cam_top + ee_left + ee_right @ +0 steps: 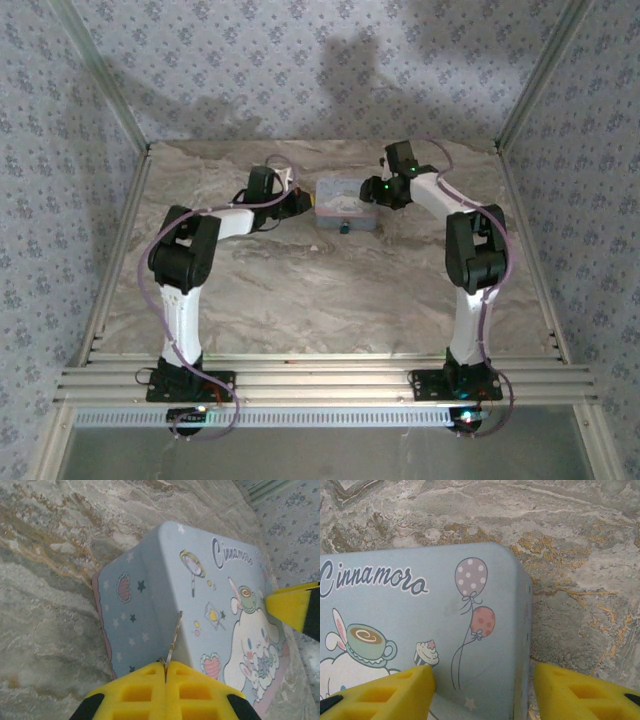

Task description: Unlock the padlock with the key

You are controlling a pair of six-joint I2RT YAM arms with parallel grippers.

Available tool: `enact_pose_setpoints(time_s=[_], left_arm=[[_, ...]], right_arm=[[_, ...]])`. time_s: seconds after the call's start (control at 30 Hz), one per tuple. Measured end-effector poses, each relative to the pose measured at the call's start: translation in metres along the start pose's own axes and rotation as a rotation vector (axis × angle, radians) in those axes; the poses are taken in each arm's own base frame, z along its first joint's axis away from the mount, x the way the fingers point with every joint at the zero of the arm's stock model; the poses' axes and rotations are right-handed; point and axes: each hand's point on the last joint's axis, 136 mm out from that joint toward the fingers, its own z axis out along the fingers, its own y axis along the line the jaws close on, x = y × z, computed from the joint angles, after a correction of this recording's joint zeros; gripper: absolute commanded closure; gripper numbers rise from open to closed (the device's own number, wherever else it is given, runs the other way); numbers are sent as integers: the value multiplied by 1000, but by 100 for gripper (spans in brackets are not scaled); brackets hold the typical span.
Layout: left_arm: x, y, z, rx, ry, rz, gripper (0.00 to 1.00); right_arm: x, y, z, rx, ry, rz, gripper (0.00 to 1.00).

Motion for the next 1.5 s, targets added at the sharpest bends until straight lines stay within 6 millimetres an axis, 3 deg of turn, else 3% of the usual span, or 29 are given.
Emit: enact_pose_setpoints(time_s=[0.2, 0.47, 0.63, 0.83, 1.0, 1.13, 1.27, 1.5], left_arm=[[37, 9, -18, -17, 33, -37, 100], [74, 4, -62, -36, 46, -52, 100], [81, -3, -87, -30, 23, -47, 100], [74, 4, -124, -31, -59, -63, 100], [70, -6, -148, -32, -92, -33, 100], [66, -33, -168, 20, -123, 50, 100], [75, -58, -182, 86, -110, 120, 100], [111, -87, -180, 163, 9, 166, 100]], right_arm=[[29, 16, -8, -23, 12, -39, 44], [70, 38, -21, -31, 43, -66, 39], [81, 42, -36, -13, 50, -56, 36], [74, 52, -79, -1, -51, -63, 35], [95, 57, -100, 25, -101, -73, 36], [134, 69, -91, 39, -78, -119, 39], [173, 86, -73, 22, -40, -154, 40], [188, 100, -30, 6, -23, -116, 42]])
